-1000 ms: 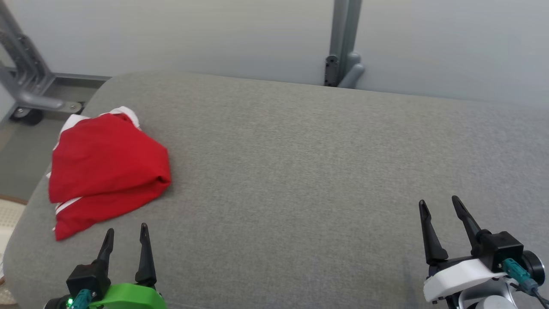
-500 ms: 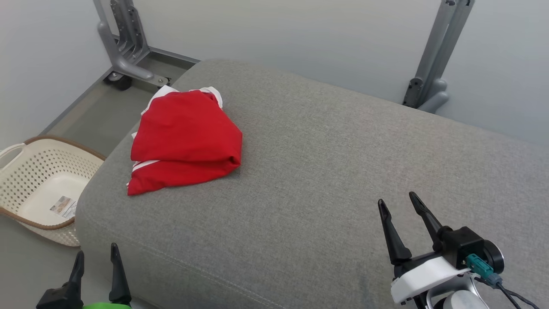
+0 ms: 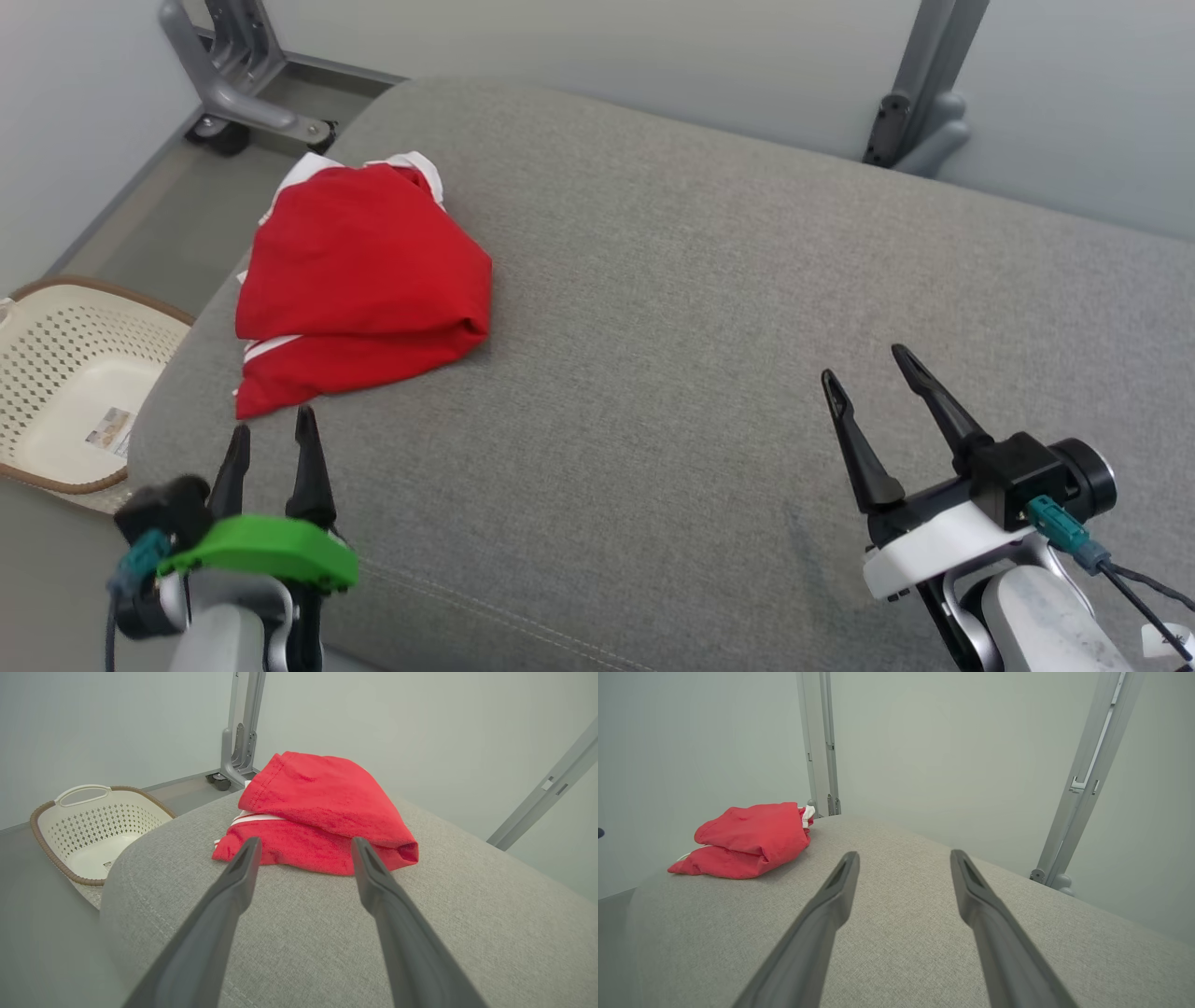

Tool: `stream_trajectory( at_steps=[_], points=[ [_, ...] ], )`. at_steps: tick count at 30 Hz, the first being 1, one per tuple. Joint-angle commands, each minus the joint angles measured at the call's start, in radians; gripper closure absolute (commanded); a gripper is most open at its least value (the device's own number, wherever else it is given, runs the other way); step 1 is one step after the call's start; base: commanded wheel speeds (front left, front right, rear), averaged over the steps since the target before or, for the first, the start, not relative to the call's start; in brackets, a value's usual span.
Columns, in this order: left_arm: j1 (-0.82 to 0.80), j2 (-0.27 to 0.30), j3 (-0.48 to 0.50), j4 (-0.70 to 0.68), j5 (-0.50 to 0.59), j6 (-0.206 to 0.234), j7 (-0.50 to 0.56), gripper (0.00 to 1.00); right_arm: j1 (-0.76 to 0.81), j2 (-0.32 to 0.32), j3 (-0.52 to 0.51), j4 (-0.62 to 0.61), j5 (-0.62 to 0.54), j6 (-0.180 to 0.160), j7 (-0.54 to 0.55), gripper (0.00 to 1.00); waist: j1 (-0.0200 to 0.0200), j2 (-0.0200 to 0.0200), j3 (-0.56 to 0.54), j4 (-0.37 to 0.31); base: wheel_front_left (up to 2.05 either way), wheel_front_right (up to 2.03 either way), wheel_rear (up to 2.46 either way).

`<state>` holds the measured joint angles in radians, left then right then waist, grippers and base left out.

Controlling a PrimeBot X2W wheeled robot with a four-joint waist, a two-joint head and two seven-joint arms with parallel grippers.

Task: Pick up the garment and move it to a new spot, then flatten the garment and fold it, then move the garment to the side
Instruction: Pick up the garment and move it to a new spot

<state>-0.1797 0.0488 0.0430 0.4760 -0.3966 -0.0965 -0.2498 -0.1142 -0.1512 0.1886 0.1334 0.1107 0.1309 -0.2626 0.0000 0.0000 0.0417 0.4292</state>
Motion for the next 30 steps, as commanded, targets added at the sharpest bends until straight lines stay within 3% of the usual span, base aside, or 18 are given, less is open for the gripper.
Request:
stream_trajectory(
  at_steps=[1,9,15,20,21,22,23,24,30],
  points=[
    [-0.087,0.015,-0.007,0.04,0.002,-0.007,0.011,0.0,-0.027,-0.017,0.002,-0.009,-0.001,0.0,-0.003,0.0,0.0,0.0,0.168,-0.139,0.0,0.0,0.0],
    [-0.367,0.067,-0.002,0.275,-0.035,-0.012,0.133,0.0,-0.065,-0.052,0.014,-0.013,0.01,0.0,-0.003,0.0,0.0,0.0,0.269,-0.212,0.0,0.0,0.0],
    [-0.482,0.111,0.005,0.433,-0.052,0.008,0.232,0.0,-0.086,-0.054,0.024,-0.017,0.016,0.0,-0.003,0.0,0.0,0.0,0.283,-0.242,0.0,0.0,0.0],
    [-0.528,0.154,-0.001,0.565,-0.039,0.022,0.244,0.0,-0.093,-0.042,0.038,-0.014,0.021,0.0,-0.003,0.0,0.0,0.0,0.276,-0.267,0.0,0.0,0.0],
    [-0.536,0.157,-0.004,0.583,-0.037,0.019,0.237,0.2,-0.093,-0.041,0.039,-0.014,0.022,0.0,-0.003,0.0,0.0,0.0,0.275,-0.27,0.0,0.0,0.0],
    [-0.542,0.16,-0.006,0.6,-0.036,0.015,0.228,0.68,-0.092,-0.041,0.038,-0.014,0.022,0.0,-0.003,0.0,0.0,0.0,0.275,-0.273,0.0,0.0,0.0],
    [-0.546,0.162,-0.007,0.615,-0.037,0.012,0.221,0.96,-0.091,-0.04,0.037,-0.014,0.022,0.0,-0.003,0.0,0.0,0.0,0.273,-0.275,0.0,0.0,0.0],
    [-0.547,0.163,-0.009,0.628,-0.038,0.01,0.213,1.0,-0.089,-0.04,0.033,-0.014,0.023,0.0,-0.003,0.0,0.0,0.0,0.272,-0.276,0.0,0.0,0.0],
    [-0.56,0.17,-0.024,0.684,-0.039,-0.008,0.15,1.0,-0.071,-0.034,0.015,-0.01,0.022,0.0,-0.003,0.0,0.0,0.0,0.258,-0.271,0.0,0.0,0.0]
  ],
)
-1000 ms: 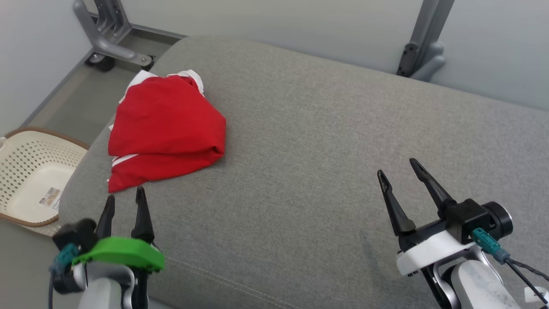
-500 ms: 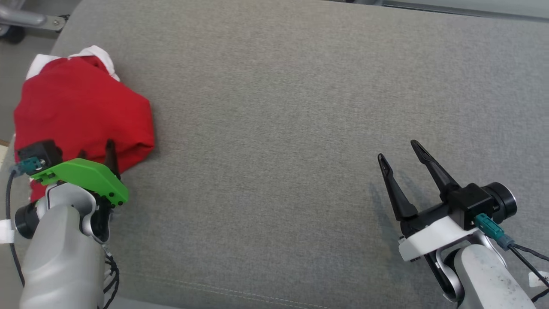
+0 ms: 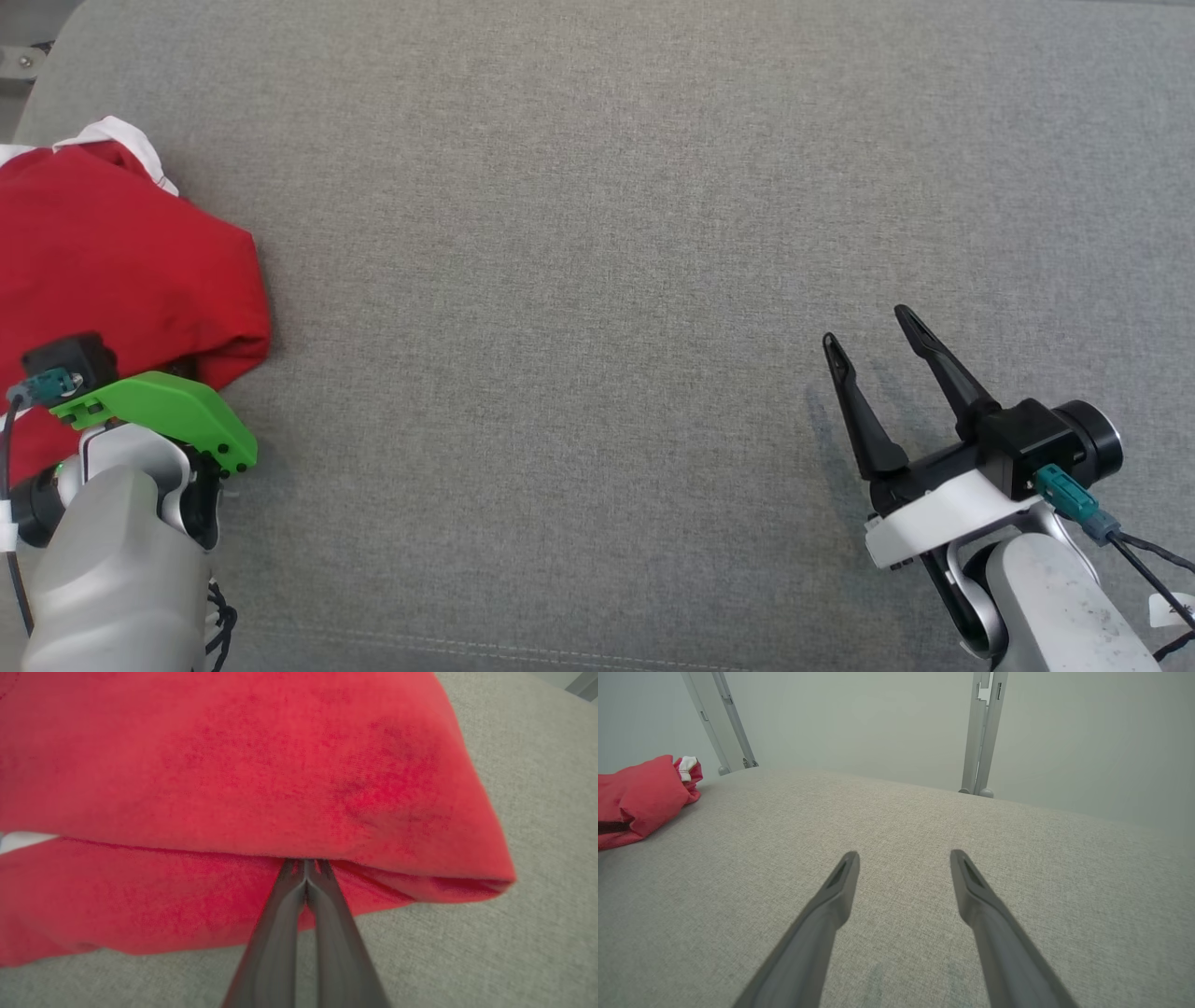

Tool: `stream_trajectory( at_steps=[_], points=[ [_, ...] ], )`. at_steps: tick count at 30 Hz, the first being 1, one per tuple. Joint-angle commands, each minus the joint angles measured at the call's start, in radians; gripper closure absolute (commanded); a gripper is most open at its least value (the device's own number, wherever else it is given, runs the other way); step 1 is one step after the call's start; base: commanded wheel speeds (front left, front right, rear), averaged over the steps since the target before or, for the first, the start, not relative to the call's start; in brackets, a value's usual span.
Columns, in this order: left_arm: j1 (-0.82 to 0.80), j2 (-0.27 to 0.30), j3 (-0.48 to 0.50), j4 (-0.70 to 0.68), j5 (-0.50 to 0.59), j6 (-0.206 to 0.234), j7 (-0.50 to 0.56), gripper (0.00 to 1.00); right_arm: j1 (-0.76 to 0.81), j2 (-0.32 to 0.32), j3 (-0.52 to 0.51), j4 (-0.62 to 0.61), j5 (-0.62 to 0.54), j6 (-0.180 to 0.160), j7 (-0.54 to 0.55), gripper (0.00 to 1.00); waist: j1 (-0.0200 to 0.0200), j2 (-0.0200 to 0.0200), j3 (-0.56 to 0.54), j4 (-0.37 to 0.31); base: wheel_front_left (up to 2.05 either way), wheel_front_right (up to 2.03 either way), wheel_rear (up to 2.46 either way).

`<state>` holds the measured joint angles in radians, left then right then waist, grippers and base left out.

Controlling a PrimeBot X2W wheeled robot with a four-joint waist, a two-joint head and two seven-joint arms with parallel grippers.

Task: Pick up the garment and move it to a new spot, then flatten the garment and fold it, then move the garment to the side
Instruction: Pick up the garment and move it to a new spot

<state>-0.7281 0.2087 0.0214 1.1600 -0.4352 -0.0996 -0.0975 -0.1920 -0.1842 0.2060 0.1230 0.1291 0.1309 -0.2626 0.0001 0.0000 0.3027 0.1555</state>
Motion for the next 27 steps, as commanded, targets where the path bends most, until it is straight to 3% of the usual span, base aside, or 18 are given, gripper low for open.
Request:
stream_trajectory(
  at_steps=[1,13,23,27],
  points=[
    [-0.016,0.011,-0.006,0.005,0.003,-0.006,-0.015,1.0,0.009,0.0,-0.004,0.002,0.003,0.0,-0.003,0.0,-0.0001,0.0,-0.007,0.005,0.0,0.0,0.0],
    [-0.065,0.019,-0.041,-0.004,-0.008,-0.028,-0.13,1.0,0.022,0.011,0.002,0.011,0.011,0.0,-0.003,0.0,-0.0001,0.0,-0.042,0.011,0.0,0.0,0.0],
    [-0.064,0.02,-0.01,-0.038,-0.038,-0.029,-0.165,1.0,0.03,0.008,0.002,0.01,0.017,0.0,-0.003,0.0,-0.0001,0.0,-0.064,-0.007,0.0,0.0,0.0],
    [-0.045,0.013,0.01,-0.11,-0.048,-0.031,-0.168,1.0,0.038,0.007,-0.002,0.011,0.018,0.0,-0.003,0.0,-0.0001,0.0,-0.072,-0.012,0.0,0.0,0.0]
  ],
)
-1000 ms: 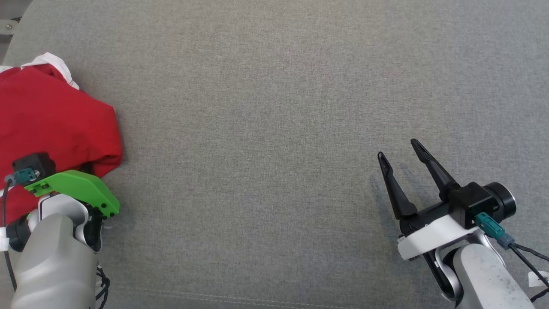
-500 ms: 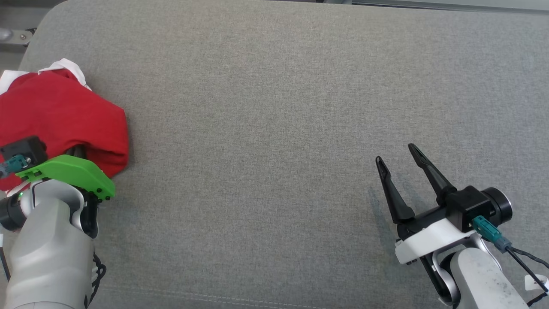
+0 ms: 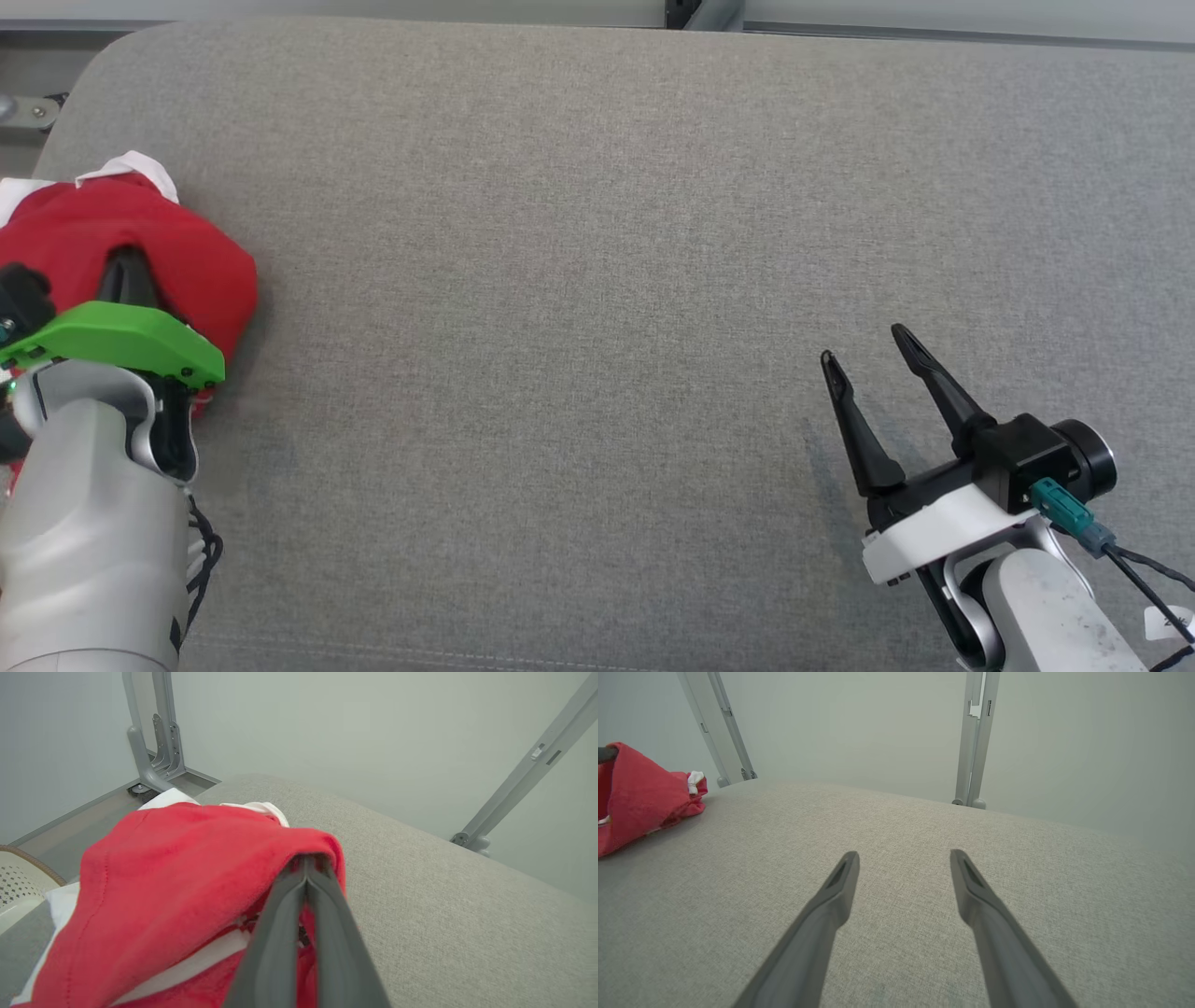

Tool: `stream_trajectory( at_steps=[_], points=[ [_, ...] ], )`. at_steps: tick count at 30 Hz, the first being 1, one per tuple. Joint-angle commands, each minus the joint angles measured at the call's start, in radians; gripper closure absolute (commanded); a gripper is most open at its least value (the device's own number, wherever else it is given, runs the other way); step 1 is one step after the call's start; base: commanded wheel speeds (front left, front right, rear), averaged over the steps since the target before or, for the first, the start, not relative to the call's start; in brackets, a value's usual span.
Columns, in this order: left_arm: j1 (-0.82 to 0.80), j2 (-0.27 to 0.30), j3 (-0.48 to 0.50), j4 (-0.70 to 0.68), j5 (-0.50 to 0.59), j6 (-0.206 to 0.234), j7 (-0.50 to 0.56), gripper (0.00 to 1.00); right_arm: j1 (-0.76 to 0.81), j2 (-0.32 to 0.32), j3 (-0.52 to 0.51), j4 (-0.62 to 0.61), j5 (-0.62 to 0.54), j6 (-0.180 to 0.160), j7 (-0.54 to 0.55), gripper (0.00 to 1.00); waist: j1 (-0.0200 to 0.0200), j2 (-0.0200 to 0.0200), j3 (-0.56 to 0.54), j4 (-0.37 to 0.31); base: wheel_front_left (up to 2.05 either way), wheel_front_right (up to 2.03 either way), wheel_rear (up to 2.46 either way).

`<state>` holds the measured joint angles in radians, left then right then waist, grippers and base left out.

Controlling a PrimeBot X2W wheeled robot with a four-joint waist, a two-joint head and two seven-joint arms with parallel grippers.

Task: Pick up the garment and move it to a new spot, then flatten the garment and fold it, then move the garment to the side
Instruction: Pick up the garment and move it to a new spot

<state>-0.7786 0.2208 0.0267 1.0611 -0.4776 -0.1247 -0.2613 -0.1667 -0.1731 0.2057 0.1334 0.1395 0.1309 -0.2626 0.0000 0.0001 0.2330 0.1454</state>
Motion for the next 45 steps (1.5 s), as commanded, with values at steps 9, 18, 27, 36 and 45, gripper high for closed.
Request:
stream_trajectory(
  at_steps=[9,18,27,36,45],
  points=[
    [0.076,-0.019,0.04,-0.147,0.022,-0.005,-0.003,1.0,0.023,-0.001,-0.007,0.006,0.008,0.0,-0.003,0.0,0.0,-0.0001,-0.026,-0.002,0.0,0.0,0.0],
    [0.13,-0.035,0.044,-0.218,0.03,-0.006,-0.003,1.0,0.038,0.014,0.003,0.007,0.005,0.0,-0.003,0.0,0.0,-0.0001,-0.068,-0.007,0.0,0.0,0.0],
    [0.292,-0.074,0.069,-0.451,0.051,-0.006,-0.003,0.04,0.072,0.039,-0.01,-0.022,-0.007,0.0,-0.003,0.0,0.0,-0.0001,-0.135,-0.055,0.0,0.0,0.0],
    [0.495,-0.109,-0.045,-0.665,0.098,-0.006,-0.003,0.0,0.14,0.043,-0.055,-0.057,-0.019,0.0,-0.003,0.0,0.0,-0.0001,-0.193,-0.093,0.0,0.0,0.0],
    [0.63,-0.12,-0.156,-0.69,0.117,-0.006,-0.003,0.0,0.183,0.047,-0.08,-0.075,-0.031,0.0,-0.003,0.0,0.0,-0.0001,-0.227,-0.162,0.0,0.0,0.0]
  ],
)
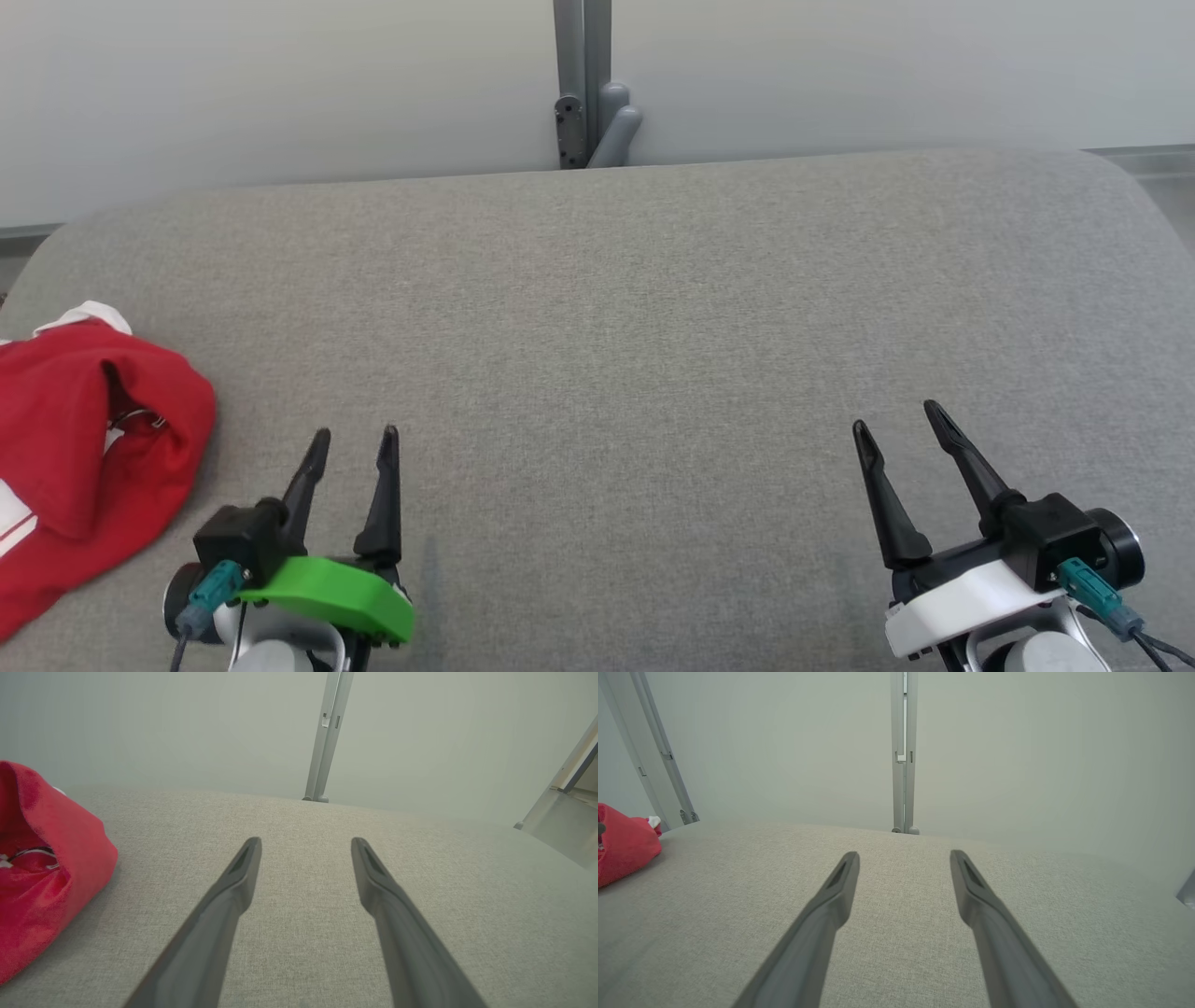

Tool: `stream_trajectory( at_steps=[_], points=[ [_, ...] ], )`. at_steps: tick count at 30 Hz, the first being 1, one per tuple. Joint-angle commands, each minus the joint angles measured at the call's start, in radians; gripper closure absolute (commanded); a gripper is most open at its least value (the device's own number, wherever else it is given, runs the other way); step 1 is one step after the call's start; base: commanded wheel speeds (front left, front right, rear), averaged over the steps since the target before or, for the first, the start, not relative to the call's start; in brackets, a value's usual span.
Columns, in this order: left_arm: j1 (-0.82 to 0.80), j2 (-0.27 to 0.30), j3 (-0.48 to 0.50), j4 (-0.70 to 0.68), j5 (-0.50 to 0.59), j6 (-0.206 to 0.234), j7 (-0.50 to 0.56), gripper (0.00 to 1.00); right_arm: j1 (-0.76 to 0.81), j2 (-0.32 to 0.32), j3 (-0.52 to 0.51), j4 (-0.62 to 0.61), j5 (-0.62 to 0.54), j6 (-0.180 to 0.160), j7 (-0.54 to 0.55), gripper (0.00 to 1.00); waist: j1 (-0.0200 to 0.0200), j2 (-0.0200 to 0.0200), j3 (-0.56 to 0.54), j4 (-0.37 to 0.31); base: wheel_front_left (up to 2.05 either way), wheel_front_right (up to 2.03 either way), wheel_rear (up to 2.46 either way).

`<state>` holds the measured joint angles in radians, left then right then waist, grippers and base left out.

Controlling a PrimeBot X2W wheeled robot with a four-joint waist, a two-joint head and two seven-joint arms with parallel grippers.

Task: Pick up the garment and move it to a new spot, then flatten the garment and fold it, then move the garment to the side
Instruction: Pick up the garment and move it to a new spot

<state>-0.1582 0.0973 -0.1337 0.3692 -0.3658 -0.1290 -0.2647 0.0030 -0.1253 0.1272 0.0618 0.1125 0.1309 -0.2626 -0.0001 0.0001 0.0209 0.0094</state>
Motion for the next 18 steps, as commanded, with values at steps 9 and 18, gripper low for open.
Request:
stream_trajectory(
  at_steps=[9,18],
  points=[
    [0.125,-0.008,-0.033,0.03,0.077,0.021,0.0,0.0,0.052,-0.009,-0.047,-0.01,-0.02,0.0,-0.003,0.0,0.0001,-0.0001,-0.049,-0.08,0.0,0.0,0.0],
    [0.161,-0.021,0.046,-0.02,0.115,0.042,0.0,0.0,0.08,-0.005,-0.095,0.008,-0.028,0.0,-0.003,0.0,0.0001,-0.0001,-0.066,-0.076,0.0,0.0,0.0]
  ],
)
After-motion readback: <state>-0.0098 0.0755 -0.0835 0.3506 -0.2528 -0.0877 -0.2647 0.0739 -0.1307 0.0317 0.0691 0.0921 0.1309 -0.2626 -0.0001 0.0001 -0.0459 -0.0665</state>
